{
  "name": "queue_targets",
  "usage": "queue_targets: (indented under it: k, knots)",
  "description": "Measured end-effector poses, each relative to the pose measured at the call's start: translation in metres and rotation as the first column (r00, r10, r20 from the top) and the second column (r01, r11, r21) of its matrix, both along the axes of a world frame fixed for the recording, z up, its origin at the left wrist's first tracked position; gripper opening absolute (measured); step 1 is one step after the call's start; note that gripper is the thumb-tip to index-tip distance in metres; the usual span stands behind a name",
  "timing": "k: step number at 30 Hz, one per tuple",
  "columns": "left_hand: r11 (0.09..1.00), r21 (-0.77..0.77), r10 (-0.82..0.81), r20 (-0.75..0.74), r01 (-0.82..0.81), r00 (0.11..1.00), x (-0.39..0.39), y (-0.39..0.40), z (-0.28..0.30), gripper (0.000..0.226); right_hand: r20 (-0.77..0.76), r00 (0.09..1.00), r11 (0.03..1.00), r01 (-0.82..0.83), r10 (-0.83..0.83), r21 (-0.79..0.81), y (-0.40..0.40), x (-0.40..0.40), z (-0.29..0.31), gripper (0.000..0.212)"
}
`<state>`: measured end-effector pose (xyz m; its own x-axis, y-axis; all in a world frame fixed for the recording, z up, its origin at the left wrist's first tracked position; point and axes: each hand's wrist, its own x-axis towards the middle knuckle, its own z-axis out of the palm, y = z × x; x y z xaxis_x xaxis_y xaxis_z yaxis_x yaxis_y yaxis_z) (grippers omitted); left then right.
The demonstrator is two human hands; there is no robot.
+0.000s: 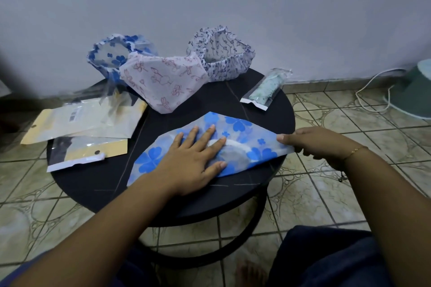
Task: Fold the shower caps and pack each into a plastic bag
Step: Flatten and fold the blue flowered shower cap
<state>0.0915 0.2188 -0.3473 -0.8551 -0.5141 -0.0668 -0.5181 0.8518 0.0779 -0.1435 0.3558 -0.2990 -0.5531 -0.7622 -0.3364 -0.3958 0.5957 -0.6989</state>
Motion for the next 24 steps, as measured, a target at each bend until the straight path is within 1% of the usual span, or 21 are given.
queue_targets:
  k: [3, 5, 6, 8, 10, 12, 15, 16, 19, 22, 23, 24]
  knots:
    - [1.000, -0.009, -0.002, 0.004, 0.002, 1.000, 0.000, -0.001, -0.001, 0.080, 0.092, 0.995, 0.999, 0.020, -0.024, 0.045, 0.004, 0.000, -0.004, 0.033]
    - [1.000, -0.011, 0.003, 0.014, -0.003, 1.000, 0.000, -0.001, -0.001, 0.080, 0.193, 0.978, 0.997, 0.081, -0.077, -0.012, 0.002, 0.000, -0.010, 0.024]
    - [1.000, -0.003, 0.008, 0.017, -0.008, 1.000, 0.000, -0.001, -0.001, 0.081, 0.241, 0.964, 0.991, 0.125, -0.110, -0.046, 0.001, 0.000, -0.013, 0.023]
    - [0.999, 0.032, 0.021, 0.015, -0.021, 1.000, -0.001, -0.002, 0.000, 0.082, 0.299, 0.939, 0.975, 0.204, -0.170, -0.088, 0.000, 0.000, -0.018, 0.029]
    - [0.995, 0.088, 0.040, 0.003, -0.040, 0.999, 0.001, -0.005, 0.000, 0.086, 0.294, 0.937, 0.968, 0.229, -0.189, -0.106, -0.001, 0.001, -0.020, 0.032]
    - [0.989, 0.132, 0.066, -0.016, -0.063, 0.998, 0.007, -0.011, 0.001, 0.093, 0.248, 0.951, 0.969, 0.220, -0.187, -0.112, -0.001, 0.002, -0.019, 0.033]
    - [0.990, 0.133, 0.060, -0.030, -0.056, 0.998, 0.021, -0.019, 0.002, 0.107, 0.152, 0.973, 0.976, 0.189, -0.172, -0.104, -0.003, 0.002, -0.018, 0.034]
    - [0.991, 0.130, 0.047, -0.033, -0.043, 0.998, 0.026, -0.021, 0.002, 0.106, 0.127, 0.977, 0.976, 0.186, -0.172, -0.111, -0.004, 0.002, -0.019, 0.034]
    - [0.991, 0.136, 0.023, -0.045, -0.017, 0.999, 0.039, -0.022, 0.003, 0.093, 0.016, 0.984, 0.970, 0.178, -0.178, -0.162, -0.011, 0.002, -0.020, 0.036]
    - [0.988, 0.155, 0.020, -0.046, -0.012, 0.999, 0.053, -0.020, 0.005, 0.085, -0.172, 0.973, 0.977, 0.122, -0.152, -0.173, -0.019, 0.007, -0.018, 0.032]
    - [0.987, 0.160, 0.027, -0.048, -0.019, 0.998, 0.057, -0.016, 0.007, 0.082, -0.275, 0.952, 0.984, 0.100, -0.137, -0.145, -0.022, 0.010, -0.017, 0.028]
    - [0.987, 0.155, 0.041, -0.053, -0.032, 0.998, 0.061, -0.014, 0.008, 0.078, -0.410, 0.903, 0.990, 0.089, -0.127, -0.111, -0.024, 0.015, -0.015, 0.021]
